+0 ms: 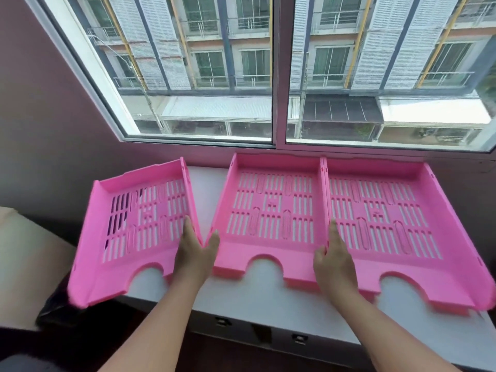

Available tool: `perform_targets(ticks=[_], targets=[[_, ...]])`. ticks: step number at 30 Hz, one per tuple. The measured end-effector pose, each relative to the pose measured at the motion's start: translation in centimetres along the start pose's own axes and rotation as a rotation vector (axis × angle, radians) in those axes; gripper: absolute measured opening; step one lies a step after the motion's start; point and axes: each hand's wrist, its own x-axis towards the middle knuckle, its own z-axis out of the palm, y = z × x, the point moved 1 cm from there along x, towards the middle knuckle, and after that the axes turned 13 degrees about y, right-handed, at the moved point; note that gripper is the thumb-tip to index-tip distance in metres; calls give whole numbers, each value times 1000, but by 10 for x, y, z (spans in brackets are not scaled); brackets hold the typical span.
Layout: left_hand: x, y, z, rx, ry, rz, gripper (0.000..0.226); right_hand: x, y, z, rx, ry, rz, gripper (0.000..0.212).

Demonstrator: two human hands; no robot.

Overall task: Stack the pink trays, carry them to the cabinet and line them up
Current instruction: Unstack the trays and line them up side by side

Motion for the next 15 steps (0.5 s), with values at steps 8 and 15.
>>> perform_targets(ticks=[8,15], targets=[[3,-18,1,38,-97,57,95,1,2,3,-23,75,30,73],[8,-23,-5,69,-121,231,80,1,-1,6,-37,99,47,73]])
